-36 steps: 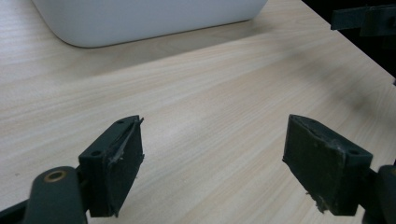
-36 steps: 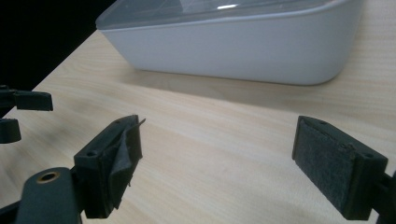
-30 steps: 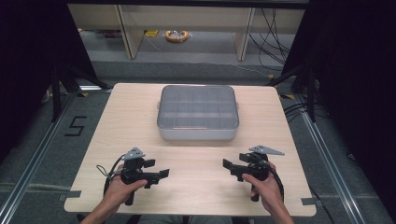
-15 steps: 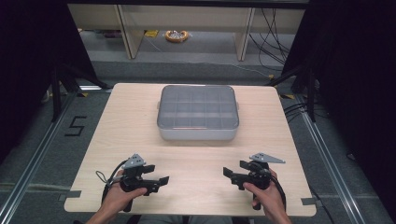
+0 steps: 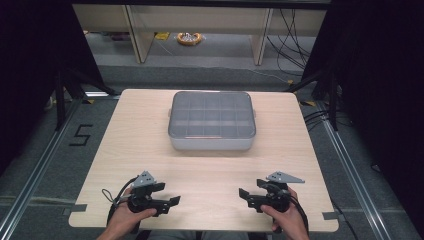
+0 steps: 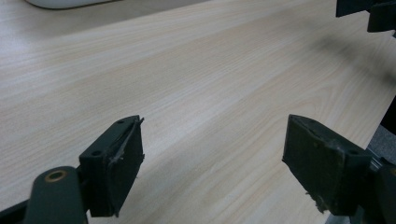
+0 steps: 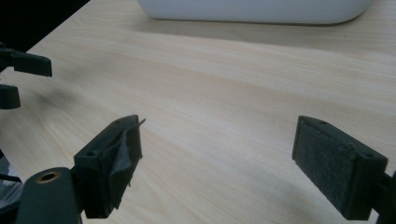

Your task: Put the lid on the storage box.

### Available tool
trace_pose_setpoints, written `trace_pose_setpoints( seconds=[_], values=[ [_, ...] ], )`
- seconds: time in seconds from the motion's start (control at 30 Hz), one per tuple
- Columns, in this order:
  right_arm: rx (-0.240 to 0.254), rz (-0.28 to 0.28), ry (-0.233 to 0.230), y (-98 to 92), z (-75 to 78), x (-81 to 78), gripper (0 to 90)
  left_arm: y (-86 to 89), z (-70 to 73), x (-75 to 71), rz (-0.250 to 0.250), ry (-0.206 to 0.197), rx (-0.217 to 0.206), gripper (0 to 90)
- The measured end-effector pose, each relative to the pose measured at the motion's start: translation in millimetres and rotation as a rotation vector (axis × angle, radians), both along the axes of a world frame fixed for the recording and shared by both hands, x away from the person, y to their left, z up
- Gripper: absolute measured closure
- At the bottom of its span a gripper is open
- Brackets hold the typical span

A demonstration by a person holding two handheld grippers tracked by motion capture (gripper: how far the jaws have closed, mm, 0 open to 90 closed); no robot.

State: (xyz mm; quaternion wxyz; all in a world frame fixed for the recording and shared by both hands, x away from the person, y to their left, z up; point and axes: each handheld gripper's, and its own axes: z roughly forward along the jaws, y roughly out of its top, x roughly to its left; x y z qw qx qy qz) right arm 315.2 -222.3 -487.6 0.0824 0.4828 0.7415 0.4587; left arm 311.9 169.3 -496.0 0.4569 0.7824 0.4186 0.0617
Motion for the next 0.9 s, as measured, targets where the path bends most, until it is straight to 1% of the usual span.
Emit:
trace_pose_setpoints(
  seconds=[0.03,0.07,0.1,0.13,0.17,0.2,0.23,0.27,0.3,0.33,0.37,0.4,0.43,0.47,0.5,0.53,0.57,0.6,0.63,0.67,0.7,0.73,0.77,0.8,0.83,0.9],
  values=[
    [0.011,0.000,0.006,0.3,-0.5,-3.7,16.8,0.9,-0.6,0.0,-0.006,-0.002,0.003,19.7],
    [0.029,-0.012,0.049,1.7,1.3,-7.6,16.8,1.5,-1.0,-1.1,-0.008,-0.003,0.006,19.7],
    [-0.007,0.007,0.008,-1.5,0.0,-6.3,16.8,1.5,-1.0,-1.9,-0.007,0.000,0.006,19.7],
    [0.002,0.014,0.009,-1.6,-0.9,-7.7,16.8,1.7,-1.4,-2.8,-0.009,-0.001,0.007,19.7],
    [-0.007,-0.013,0.024,-0.4,-1.5,-10.5,16.8,1.1,-1.7,-3.6,-0.007,0.001,0.001,19.7],
    [-0.022,0.008,-0.004,-2.8,-3.8,-9.4,16.8,1.2,-2.0,-4.6,-0.006,-0.001,0.008,19.7],
    [-0.009,-0.002,0.031,-2.3,-2.7,-13.0,16.8,1.2,-2.4,-5.7,-0.010,0.002,0.007,19.7],
    [-0.003,0.018,0.007,-3.7,-4.5,-12.9,16.8,1.4,-2.2,-6.9,-0.010,0.004,0.018,19.7],
    [-0.011,0.017,0.017,-3.7,-5.5,-14.3,16.7,0.3,-2.8,-8.2,-0.006,0.003,0.008,19.7],
    [0.005,0.003,0.031,-2.0,-5.5,-17.4,16.8,0.8,-2.7,-8.9,-0.017,0.009,0.011,19.7],
    [-0.015,0.024,0.011,-4.0,-6.4,-17.7,16.7,0.0,-3.2,-10.2,-0.012,0.005,0.004,19.7],
    [0.000,0.013,0.040,-2.0,-6.3,-21.1,16.7,0.7,-2.7,-11.0,-0.024,0.008,0.013,19.7],
    [-0.013,0.029,0.032,-2.8,-6.5,-21.7,16.7,-0.1,-3.0,-12.2,-0.020,0.010,0.008,19.7],
    [-0.022,0.031,0.025,-2.9,-6.0,-24.0,16.7,-0.5,-3.6,-13.1,-0.021,0.013,-0.004,19.8],
    [-0.014,0.046,0.028,-2.7,-6.1,-25.1,16.7,0.3,-3.2,-13.9,-0.028,0.016,0.006,19.7],
    [-0.029,0.049,0.011,-3.8,-6.0,-26.3,16.7,0.2,-3.1,-14.8,-0.027,0.019,0.005,19.7],
    [-0.005,0.027,0.039,-1.4,-4.8,-29.9,16.7,-0.4,-3.2,-16.2,-0.023,0.021,-0.001,19.8],
    [-0.005,0.027,0.039,-1.4,-4.8,-29.9,16.7,-0.4,-3.2,-16.2,-0.023,0.021,-0.001,19.8],
    [-0.020,0.029,0.030,-2.3,-5.7,-31.9,16.7,-0.1,-3.1,-18.4,-0.031,0.025,0.007,19.8],
    [-0.026,0.052,0.031,-4.4,-6.0,-32.1,16.7,-0.1,-3.1,-18.4,-0.031,0.025,0.007,19.8],
    [-0.050,0.047,0.009,-5.6,-6.4,-33.0,16.7,-1.5,-3.4,-21.0,-0.032,0.029,-0.001,19.8],
    [-0.032,0.052,0.015,-4.8,-7.4,-34.0,16.7,-2.0,-3.2,-21.9,-0.035,0.029,-0.005,19.8],
    [-0.034,0.052,0.037,-3.9,-7.2,-36.4,16.7,-2.1,-2.9,-23.0,-0.040,0.029,-0.003,19.9],
    [-0.054,0.058,0.036,-4.9,-7.6,-36.6,16.7,-2.1,-2.7,-24.1,-0.039,0.028,0.004,19.9],
    [-0.039,0.062,0.037,-3.8,-8.3,-37.8,16.7,-2.2,-2.8,-24.7,-0.042,0.028,0.004,19.9],
    [-0.046,0.061,0.055,-1.9,-8.1,-41.3,16.7,-2.1,-3.4,-24.6,-0.048,0.033,0.003,19.9]
  ],
)
